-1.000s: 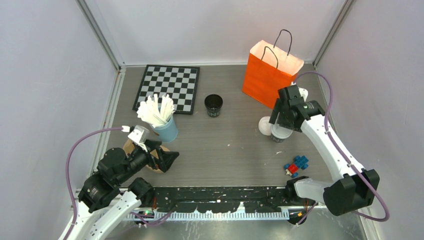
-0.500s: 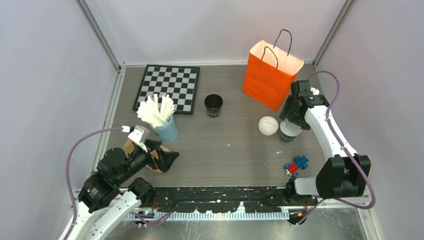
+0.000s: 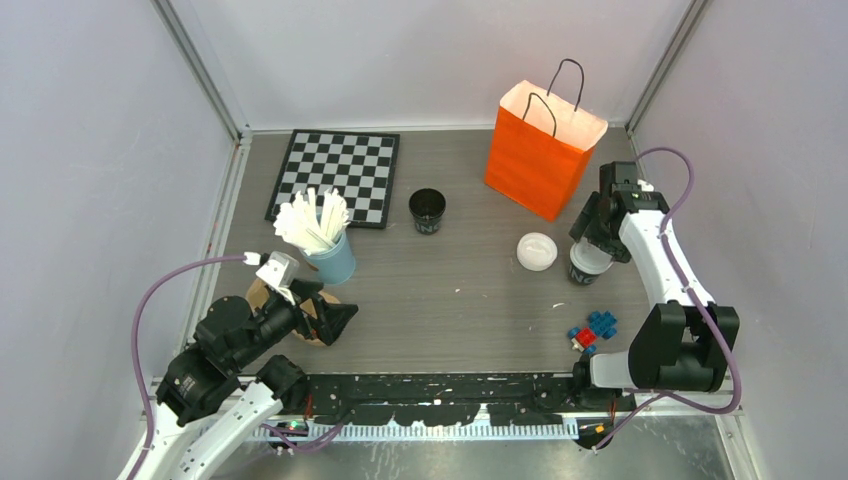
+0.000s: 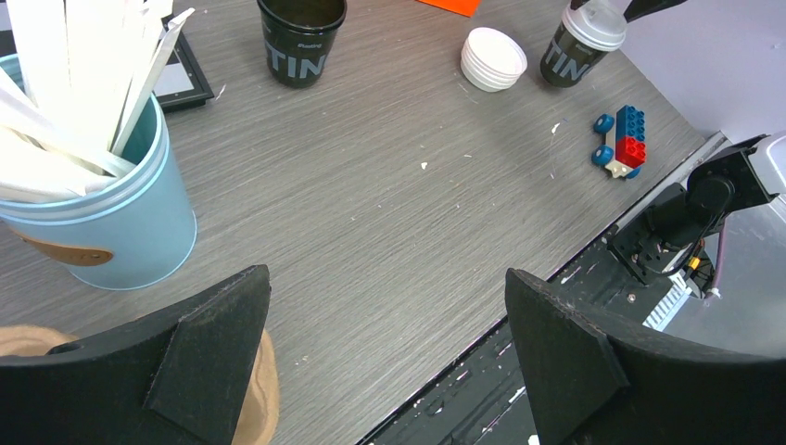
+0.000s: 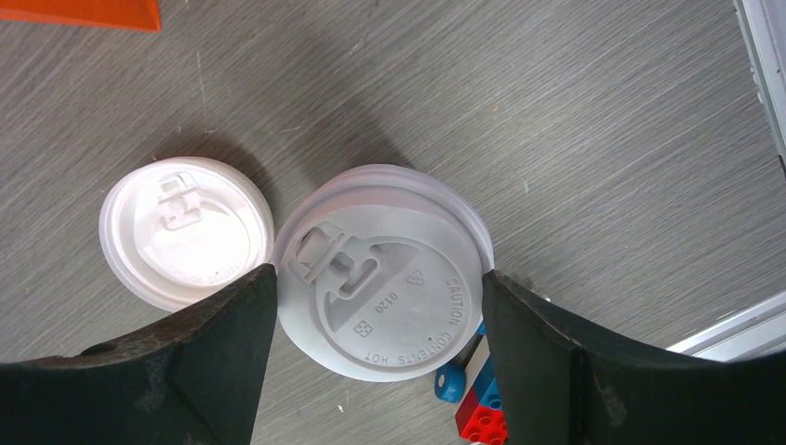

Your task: Pack the takeout coffee

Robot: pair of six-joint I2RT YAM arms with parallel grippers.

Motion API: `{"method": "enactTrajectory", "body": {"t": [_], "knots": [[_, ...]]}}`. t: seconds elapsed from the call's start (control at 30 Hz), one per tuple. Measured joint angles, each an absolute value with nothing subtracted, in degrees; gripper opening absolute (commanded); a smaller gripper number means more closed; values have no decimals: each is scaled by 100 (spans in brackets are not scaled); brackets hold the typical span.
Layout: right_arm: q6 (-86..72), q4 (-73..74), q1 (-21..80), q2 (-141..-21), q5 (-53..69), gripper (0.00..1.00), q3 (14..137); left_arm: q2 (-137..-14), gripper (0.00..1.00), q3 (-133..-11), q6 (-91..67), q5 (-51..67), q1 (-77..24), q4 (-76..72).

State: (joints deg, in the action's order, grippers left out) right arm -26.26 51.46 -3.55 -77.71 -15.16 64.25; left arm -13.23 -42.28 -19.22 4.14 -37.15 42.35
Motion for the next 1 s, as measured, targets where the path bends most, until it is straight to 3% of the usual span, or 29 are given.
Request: {"method": "enactTrajectory", "body": {"t": [0.43,1.0], "knots": [[-2554,5061,-399,-7926,-1361,93,6298,-1323,100,-4228,-1916,412,-3715,4235],[-2534,5498,-436,-7605,-1378,92,6530,-1323,100,-4228,-1907,412,-3715,4235]]}}
